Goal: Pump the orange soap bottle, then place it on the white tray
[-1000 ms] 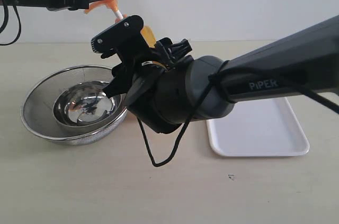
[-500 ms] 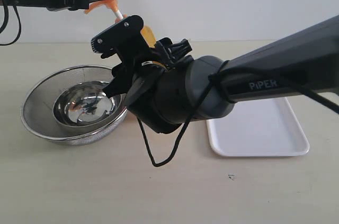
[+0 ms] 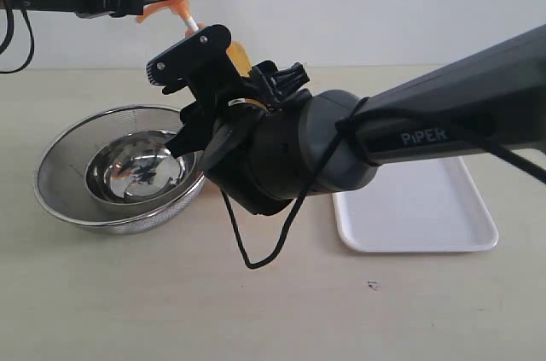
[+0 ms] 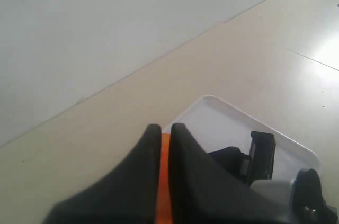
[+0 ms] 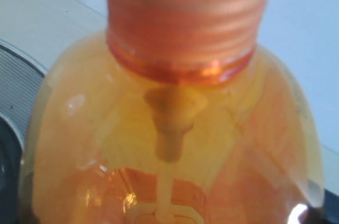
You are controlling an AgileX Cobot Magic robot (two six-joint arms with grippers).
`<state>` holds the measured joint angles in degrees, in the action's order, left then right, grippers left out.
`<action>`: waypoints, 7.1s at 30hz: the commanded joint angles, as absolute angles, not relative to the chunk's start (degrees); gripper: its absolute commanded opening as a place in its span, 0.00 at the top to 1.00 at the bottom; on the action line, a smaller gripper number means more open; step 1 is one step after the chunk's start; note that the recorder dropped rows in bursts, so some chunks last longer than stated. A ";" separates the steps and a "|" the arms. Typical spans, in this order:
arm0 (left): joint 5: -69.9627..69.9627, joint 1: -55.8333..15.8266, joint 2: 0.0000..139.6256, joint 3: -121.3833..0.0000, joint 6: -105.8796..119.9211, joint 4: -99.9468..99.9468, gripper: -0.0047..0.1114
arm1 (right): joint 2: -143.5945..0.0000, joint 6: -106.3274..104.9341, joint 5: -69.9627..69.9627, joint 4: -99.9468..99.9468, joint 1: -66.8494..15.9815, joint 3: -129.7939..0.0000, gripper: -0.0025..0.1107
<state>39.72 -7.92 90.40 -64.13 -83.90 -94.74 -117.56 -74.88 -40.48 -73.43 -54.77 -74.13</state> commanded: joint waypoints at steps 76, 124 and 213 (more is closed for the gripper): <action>11.73 -8.02 41.75 -38.92 -96.54 -99.95 0.92 | -116.57 -60.20 -46.08 -80.78 -54.82 -74.95 0.98; 12.34 -8.02 40.39 -30.53 -98.78 -99.95 0.92 | -116.57 -60.44 -47.92 -83.74 -54.82 -74.95 0.97; 13.92 -8.02 41.51 -30.53 -98.52 -99.95 0.92 | -68.60 -84.36 -60.97 -99.95 -73.69 -45.18 0.98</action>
